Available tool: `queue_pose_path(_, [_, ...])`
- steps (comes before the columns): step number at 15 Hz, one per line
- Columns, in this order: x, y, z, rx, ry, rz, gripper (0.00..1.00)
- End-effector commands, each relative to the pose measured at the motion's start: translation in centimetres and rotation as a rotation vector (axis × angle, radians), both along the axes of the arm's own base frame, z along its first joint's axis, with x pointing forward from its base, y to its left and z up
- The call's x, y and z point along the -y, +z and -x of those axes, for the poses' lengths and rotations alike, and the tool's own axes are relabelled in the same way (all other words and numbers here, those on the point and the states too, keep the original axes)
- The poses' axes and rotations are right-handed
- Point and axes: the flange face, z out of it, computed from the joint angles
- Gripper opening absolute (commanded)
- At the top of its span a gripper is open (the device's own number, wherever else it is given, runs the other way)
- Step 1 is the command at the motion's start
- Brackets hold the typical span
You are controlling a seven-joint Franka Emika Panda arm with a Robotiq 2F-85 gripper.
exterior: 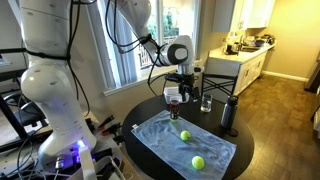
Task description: Put the left green ball in the container
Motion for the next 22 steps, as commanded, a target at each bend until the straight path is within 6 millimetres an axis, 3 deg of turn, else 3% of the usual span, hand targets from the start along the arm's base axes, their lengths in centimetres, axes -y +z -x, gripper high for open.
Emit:
queue_pose_path(1, [0.0,-3.2,-3.5,-0.016,-0.04,0.022,1.0])
queue_pose_path(5, [-0.5,-6.3,-5.8,-0.032,-0.065,0.028,1.0])
queue_pose_path(9, [-0.8,-7.8,-6.7,-0.048,-0.051,0.036,1.0])
queue_pose_path(22, [-0.6,-8.9,-7.1,-0.063,-0.056,0.059,1.0])
